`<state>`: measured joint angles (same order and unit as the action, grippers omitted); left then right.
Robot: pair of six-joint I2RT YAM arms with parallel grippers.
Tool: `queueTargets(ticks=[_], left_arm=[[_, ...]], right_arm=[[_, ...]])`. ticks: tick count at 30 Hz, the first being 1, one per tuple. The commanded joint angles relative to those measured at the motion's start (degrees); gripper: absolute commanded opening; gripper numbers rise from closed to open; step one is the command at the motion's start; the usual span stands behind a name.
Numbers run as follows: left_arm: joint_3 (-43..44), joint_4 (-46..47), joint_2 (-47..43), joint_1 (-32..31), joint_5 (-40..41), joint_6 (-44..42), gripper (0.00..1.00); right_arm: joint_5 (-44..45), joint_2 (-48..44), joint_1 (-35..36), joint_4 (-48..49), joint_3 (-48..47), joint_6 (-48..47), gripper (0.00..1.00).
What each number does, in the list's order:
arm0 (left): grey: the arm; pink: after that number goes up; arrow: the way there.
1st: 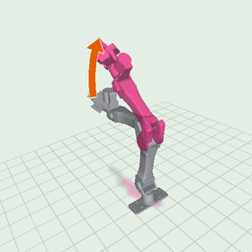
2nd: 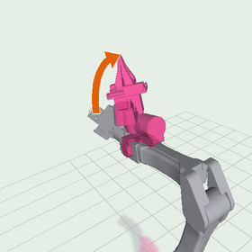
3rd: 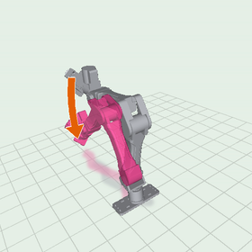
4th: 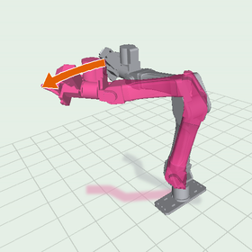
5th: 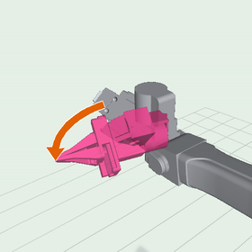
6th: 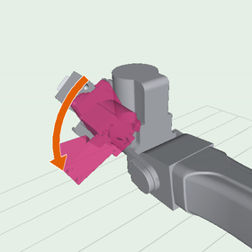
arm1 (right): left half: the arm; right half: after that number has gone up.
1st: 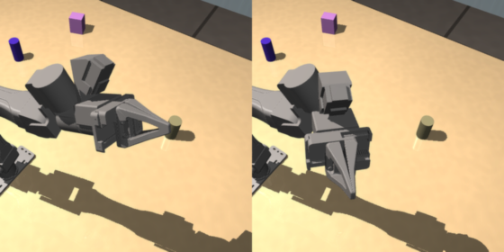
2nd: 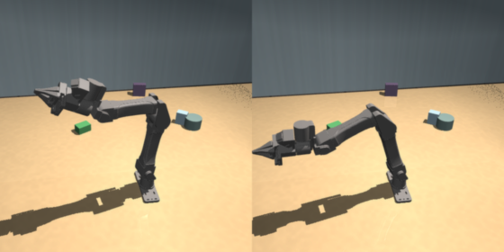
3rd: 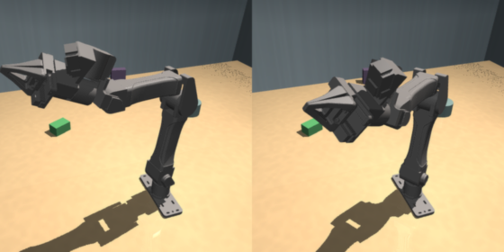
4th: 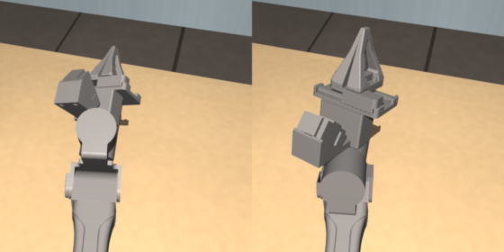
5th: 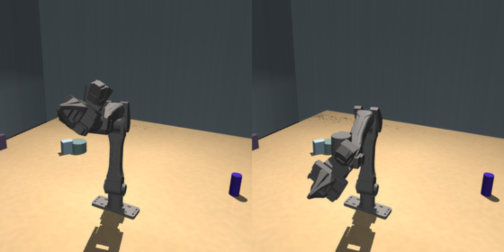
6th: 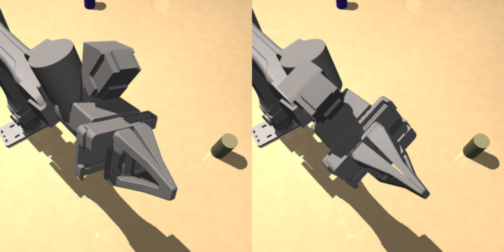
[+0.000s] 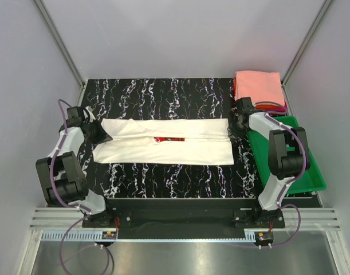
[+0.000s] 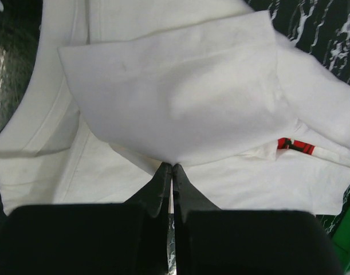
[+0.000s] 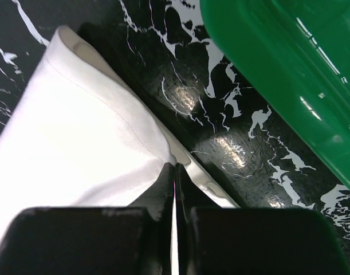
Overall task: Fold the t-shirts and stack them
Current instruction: Fold the tshirt
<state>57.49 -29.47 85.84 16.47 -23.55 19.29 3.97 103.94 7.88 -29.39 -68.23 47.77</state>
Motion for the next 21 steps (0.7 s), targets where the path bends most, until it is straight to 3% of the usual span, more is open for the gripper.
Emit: queueTargets(ticks=[1, 2, 4, 5, 7, 10, 13, 15, 17, 21], left_arm=[[-2.1, 1.9, -0.3, 0.3, 5.1, -1.5, 0.00], [-2.5, 1.8, -0.2, 0.3, 5.8, -1.5, 0.00], [-2.7, 1.6, 0.8, 0.3, 6.1, -1.3, 0.01], [-2.4, 1.2, 1.0, 0.3, 6.5, -1.2, 0.17], [-1.3, 0.4, 0.3, 0.3, 7.2, -0.8, 0.33], [1.5, -0.6, -3.1, -0.1, 9.0, -0.6, 0.37], [5.2, 0.9, -6.1, -4.9, 10.7, 0.7, 0.36], [6.7, 2.8, -6.0, -8.5, 7.7, 1.9, 0.36], [9.9, 5.4, -2.5, -13.9, 2.1, 4.3, 0.36], [18.2, 5.7, 7.5, -24.3, -1.0, 5.3, 0.33]], right_arm=[[-1.9, -2.5, 0.5, 2.8, 1.3, -3.7, 0.00], [-2.2, -2.9, 0.5, 2.8, 1.5, -4.0, 0.00], [-3.1, -4.3, 0.6, 2.8, 2.0, -5.0, 0.16], [-3.3, -5.1, 0.6, 2.9, 2.1, -5.4, 0.21], [-3.3, -7.0, 0.7, 2.8, 2.2, -6.3, 0.28], [-5.2, -10.6, 1.3, 3.0, 1.7, -8.6, 0.35], [-6.7, -9.3, 3.2, 3.8, -0.1, -10.0, 0.33], [-8.9, -7.2, 4.4, 5.2, -2.0, -10.8, 0.26], [-10.4, -2.5, 6.7, 5.5, -4.1, -11.4, 0.19], [-10.0, 3.5, 8.9, 5.0, -8.0, -11.3, 0.12]])
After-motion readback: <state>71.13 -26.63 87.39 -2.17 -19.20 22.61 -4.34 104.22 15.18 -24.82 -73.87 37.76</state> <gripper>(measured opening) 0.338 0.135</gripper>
